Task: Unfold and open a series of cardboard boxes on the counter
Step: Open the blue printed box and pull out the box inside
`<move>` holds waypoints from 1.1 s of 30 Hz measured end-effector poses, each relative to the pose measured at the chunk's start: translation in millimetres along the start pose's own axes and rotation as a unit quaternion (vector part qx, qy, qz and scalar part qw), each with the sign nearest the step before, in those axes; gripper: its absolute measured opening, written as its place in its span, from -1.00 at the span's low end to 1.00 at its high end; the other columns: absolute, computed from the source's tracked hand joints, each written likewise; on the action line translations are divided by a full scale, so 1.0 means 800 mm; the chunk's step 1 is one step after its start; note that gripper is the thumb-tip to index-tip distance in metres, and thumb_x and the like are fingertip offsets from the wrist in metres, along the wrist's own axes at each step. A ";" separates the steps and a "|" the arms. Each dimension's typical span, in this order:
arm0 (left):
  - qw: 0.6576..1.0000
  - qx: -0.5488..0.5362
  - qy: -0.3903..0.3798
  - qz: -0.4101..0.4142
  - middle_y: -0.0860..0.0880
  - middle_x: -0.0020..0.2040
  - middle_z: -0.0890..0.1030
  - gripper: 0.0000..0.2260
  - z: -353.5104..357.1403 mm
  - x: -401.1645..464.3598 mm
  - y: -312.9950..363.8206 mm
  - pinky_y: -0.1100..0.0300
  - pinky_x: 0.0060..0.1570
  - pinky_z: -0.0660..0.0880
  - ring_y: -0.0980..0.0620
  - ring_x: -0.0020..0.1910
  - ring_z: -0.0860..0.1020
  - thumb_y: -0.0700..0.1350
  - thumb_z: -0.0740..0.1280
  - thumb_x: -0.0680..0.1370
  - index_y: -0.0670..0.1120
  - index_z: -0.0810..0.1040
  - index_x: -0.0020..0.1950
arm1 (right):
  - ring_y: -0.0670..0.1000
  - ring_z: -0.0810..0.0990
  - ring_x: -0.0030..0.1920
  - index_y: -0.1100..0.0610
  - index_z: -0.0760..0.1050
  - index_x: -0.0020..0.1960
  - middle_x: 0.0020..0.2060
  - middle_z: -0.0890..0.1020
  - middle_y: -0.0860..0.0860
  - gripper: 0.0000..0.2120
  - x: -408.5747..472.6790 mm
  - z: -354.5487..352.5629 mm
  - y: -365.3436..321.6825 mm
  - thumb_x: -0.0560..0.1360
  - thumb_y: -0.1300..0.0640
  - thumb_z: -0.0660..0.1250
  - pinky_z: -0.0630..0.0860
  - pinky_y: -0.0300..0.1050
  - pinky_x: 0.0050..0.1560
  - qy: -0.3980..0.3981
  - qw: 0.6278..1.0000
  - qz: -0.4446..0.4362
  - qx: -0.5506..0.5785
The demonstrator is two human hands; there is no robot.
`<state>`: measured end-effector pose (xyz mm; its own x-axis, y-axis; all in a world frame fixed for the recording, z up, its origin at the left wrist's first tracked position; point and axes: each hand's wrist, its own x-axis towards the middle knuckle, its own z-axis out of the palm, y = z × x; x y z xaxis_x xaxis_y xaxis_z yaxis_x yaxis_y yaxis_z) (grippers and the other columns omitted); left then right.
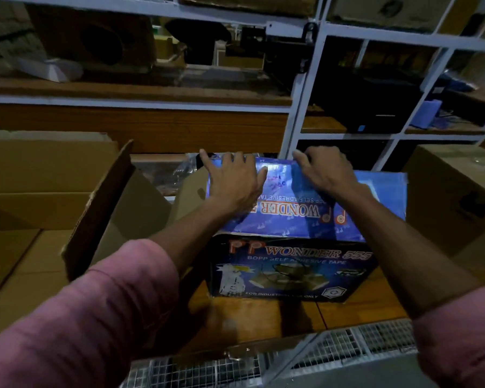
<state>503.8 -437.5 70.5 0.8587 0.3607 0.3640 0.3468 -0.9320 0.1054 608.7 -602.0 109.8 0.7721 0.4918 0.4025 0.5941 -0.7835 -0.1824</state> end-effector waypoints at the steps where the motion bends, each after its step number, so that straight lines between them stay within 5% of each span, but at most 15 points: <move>1: 1.000 -0.006 0.021 0.011 -0.10 0.09 0.61 -0.55 -0.020 0.001 0.008 -0.45 0.36 0.11 -0.16 0.17 0.55 0.20 -0.02 0.68 -0.06 0.54 0.11 | 0.16 0.60 -0.19 0.16 0.61 -0.10 -0.19 0.65 0.15 -0.53 -0.001 -0.016 -0.001 0.65 -0.17 0.12 0.53 0.03 -0.12 0.015 1.000 0.003 0.018; 4: 0.998 -0.062 0.003 0.023 -0.07 -0.21 0.55 -0.59 -0.076 0.006 0.033 -0.12 0.12 0.49 -0.14 -0.14 0.59 0.12 0.06 0.69 -0.06 0.42 -0.25 | 0.10 0.59 -0.28 0.16 0.61 -0.22 -0.29 0.63 0.11 -0.56 -0.004 -0.065 -0.001 0.63 -0.12 0.21 0.54 -0.01 -0.25 -0.008 0.998 0.013 0.066; 8: 0.959 -0.070 -0.271 0.046 -0.12 0.03 0.54 -0.75 -0.111 0.007 0.064 0.00 0.15 0.48 -0.08 -0.01 0.49 0.04 0.18 0.67 -0.10 0.50 0.18 | -0.04 0.54 -0.22 0.11 0.60 -0.11 -0.22 0.59 0.02 -0.75 -0.025 -0.095 -0.005 0.60 -0.04 0.30 0.37 -0.15 -0.31 -0.228 0.973 0.030 0.028; 12: 0.910 -0.057 -0.394 0.115 -0.19 0.29 0.50 -0.71 -0.108 -0.025 0.082 0.12 0.08 0.33 -0.05 0.07 0.42 -0.10 0.06 0.72 -0.20 0.45 0.30 | 0.02 0.52 0.10 0.08 0.61 0.18 0.10 0.58 0.00 -0.77 -0.062 -0.074 -0.006 0.63 0.04 0.26 0.44 -0.05 0.19 -0.363 0.931 0.002 0.036; 15: 0.877 -0.106 -0.456 0.105 -0.08 0.23 0.50 -0.63 -0.084 -0.059 0.081 0.08 0.07 0.37 -0.06 0.17 0.49 0.04 0.15 0.69 -0.11 0.42 0.42 | 0.05 0.57 0.15 0.02 0.59 0.22 0.18 0.60 0.01 -0.72 -0.096 -0.047 -0.004 0.56 0.03 0.27 0.49 0.05 0.26 -0.406 0.912 -0.029 0.053; 18: 0.907 -0.078 -0.391 0.140 -0.14 0.26 0.57 -0.64 -0.020 -0.084 0.077 0.03 0.12 0.45 -0.14 0.20 0.54 0.04 0.23 0.64 -0.09 0.46 0.38 | 0.09 0.59 0.13 0.03 0.55 0.26 0.13 0.62 0.03 -0.57 -0.128 -0.005 0.005 0.41 -0.02 0.32 0.53 0.05 0.16 -0.375 0.924 -0.031 0.065; 20: 0.935 -0.058 -0.322 0.134 -0.11 0.24 0.58 -0.68 0.018 -0.098 0.070 -0.05 0.18 0.45 -0.15 0.22 0.55 0.03 0.27 0.61 -0.05 0.45 0.33 | 0.10 0.58 0.13 0.01 0.50 0.27 0.11 0.61 0.02 -0.63 -0.145 0.023 0.016 0.49 -0.01 0.36 0.51 0.01 0.07 -0.338 0.940 -0.024 0.040; 24: 0.971 -0.028 -0.154 0.179 -0.06 0.07 0.62 -0.83 0.054 -0.117 0.054 0.03 -0.08 0.40 -0.12 0.06 0.61 -0.03 0.27 0.62 -0.01 0.47 0.19 | 0.12 0.59 0.05 -0.02 0.52 0.11 0.01 0.63 0.03 -0.85 -0.159 0.060 0.029 0.55 0.05 0.32 0.44 -0.03 -0.12 -0.237 0.971 -0.032 -0.017; 27: 0.975 -0.028 -0.111 0.192 -0.04 0.06 0.63 -0.82 0.063 -0.118 0.047 0.08 -0.14 0.29 -0.09 0.02 0.61 -0.03 0.25 0.64 -0.01 0.46 0.22 | 0.14 0.55 0.21 -0.04 0.51 0.21 0.14 0.61 0.05 -0.68 -0.153 0.062 0.021 0.64 -0.16 0.11 0.43 0.09 0.13 -0.267 0.963 -0.022 0.014; 30: 0.976 -0.027 -0.078 0.201 -0.01 0.03 0.62 -0.82 0.072 -0.119 0.044 0.10 -0.13 0.29 -0.01 -0.05 0.58 0.05 0.18 0.67 0.02 0.46 0.19 | 0.20 0.10 0.57 -0.07 0.16 0.57 0.60 0.11 0.06 -0.39 -0.155 0.068 0.028 0.62 -0.33 -0.10 0.00 0.41 0.45 -0.247 0.968 0.042 0.027; 33: 0.981 -0.046 -0.084 0.171 -0.04 -0.02 0.63 -0.68 0.072 -0.120 0.049 0.04 -0.07 0.32 -0.05 -0.06 0.58 0.18 0.05 0.68 0.02 0.49 0.07 | 0.24 -0.08 0.59 -0.03 -0.06 0.62 0.62 -0.14 0.09 -0.32 -0.162 0.068 0.055 0.61 -0.33 -0.06 -0.12 0.43 0.47 -0.136 0.986 0.095 0.003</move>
<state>456.8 -506.8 -14.0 0.9717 0.0205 0.2352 -0.0010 -0.9959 0.0908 547.3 -679.4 1.0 0.9009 0.4209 0.1059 0.4340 -0.8692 -0.2369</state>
